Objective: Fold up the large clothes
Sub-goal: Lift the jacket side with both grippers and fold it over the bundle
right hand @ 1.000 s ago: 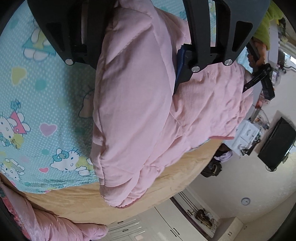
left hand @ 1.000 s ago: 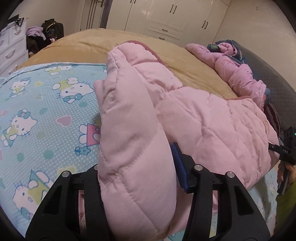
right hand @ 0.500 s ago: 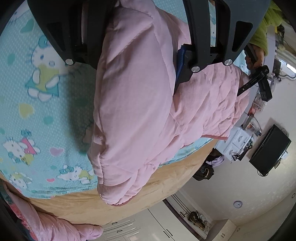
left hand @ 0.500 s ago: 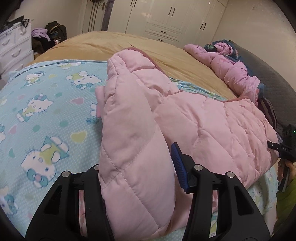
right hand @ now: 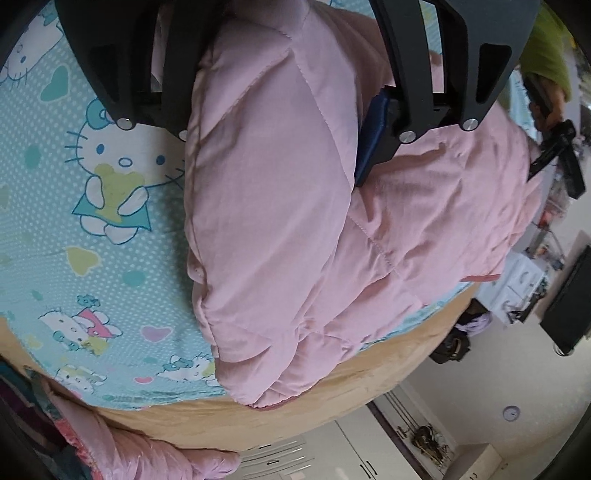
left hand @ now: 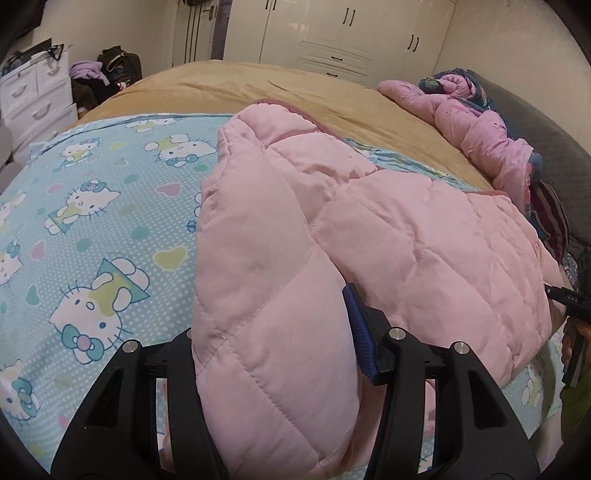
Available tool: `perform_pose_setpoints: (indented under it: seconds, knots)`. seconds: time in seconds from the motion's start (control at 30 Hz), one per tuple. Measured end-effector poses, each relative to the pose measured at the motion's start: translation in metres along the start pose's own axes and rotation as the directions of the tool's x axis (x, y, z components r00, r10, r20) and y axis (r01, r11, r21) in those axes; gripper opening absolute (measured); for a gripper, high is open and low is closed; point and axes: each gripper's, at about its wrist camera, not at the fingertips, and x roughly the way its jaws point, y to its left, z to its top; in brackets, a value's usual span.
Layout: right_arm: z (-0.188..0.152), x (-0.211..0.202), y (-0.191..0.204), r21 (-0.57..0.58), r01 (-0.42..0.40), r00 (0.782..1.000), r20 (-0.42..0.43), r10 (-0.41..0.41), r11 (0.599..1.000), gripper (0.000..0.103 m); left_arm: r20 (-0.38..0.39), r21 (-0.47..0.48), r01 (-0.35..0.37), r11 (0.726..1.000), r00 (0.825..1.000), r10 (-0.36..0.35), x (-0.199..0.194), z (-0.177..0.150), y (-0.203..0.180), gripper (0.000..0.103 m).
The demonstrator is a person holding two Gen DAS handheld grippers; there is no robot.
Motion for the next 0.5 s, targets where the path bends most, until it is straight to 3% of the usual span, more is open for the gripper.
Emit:
perform_pose_setpoints:
  seconds: [0.17, 0.37, 0.5]
  knots:
    - [0.003, 0.012, -0.001, 0.003, 0.04, 0.999, 0.002, -0.04, 0.999, 0.063, -0.002, 0.004, -0.007, 1.0, 1.0, 0.007, 0.006, 0.002, 0.0, 0.047]
    - [0.002, 0.022, -0.005, 0.039, 0.084, 0.996, 0.012, -0.085, 0.996, 0.075, -0.019, 0.008, -0.01, 1.0, 1.0, 0.01, 0.015, 0.004, 0.001, 0.051]
    - [0.0, 0.019, -0.006, 0.084, 0.13, 0.991, 0.018, -0.132, 0.988, 0.092, -0.023, 0.009, -0.009, 1.0, 1.0, 0.01, 0.015, 0.004, 0.001, 0.052]
